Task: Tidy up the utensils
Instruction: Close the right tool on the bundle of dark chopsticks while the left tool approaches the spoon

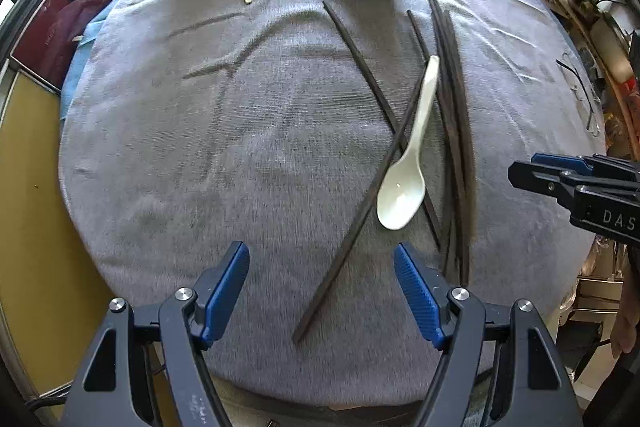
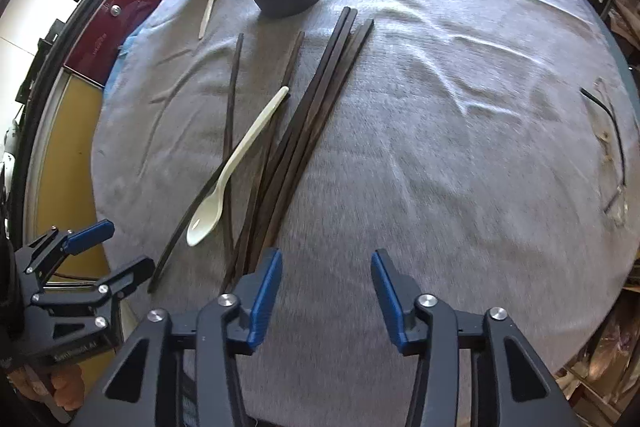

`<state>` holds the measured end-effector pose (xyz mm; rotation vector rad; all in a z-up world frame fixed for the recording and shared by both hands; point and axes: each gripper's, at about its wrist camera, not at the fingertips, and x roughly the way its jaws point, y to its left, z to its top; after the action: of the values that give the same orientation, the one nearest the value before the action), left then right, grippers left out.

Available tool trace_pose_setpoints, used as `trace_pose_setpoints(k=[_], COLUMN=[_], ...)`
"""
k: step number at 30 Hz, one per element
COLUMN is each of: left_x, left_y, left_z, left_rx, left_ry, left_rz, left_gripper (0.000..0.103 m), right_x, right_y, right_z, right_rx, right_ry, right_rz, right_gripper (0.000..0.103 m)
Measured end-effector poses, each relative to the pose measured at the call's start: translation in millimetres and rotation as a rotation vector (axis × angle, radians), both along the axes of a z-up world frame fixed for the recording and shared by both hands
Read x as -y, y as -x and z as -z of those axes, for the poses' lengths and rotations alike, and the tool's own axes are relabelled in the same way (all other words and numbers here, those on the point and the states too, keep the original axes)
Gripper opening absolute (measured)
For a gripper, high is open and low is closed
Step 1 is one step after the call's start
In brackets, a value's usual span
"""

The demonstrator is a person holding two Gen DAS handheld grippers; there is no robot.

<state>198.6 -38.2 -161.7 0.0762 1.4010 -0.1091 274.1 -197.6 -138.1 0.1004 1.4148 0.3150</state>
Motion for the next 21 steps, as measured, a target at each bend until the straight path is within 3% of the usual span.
trace_pose_setpoints(k=[11, 21], left_x=[3.4, 1.5], left_y=[-31.9, -47.1], left_z=[12.0, 22.9], left_rx=[-0.013, -0.024], left_ry=[0.007, 0.019], left_rz=[0.01, 0.008], left_gripper=[0.075, 0.075], right_x=[-13.7, -12.2], right_y=[-53.9, -96.5], right_z=[2.3, 9.2], right_rx=[0.018, 0.011], right_ry=[-0.047, -0.045], right_rz=[0.017, 0.051], right_gripper=[0.046, 0.036])
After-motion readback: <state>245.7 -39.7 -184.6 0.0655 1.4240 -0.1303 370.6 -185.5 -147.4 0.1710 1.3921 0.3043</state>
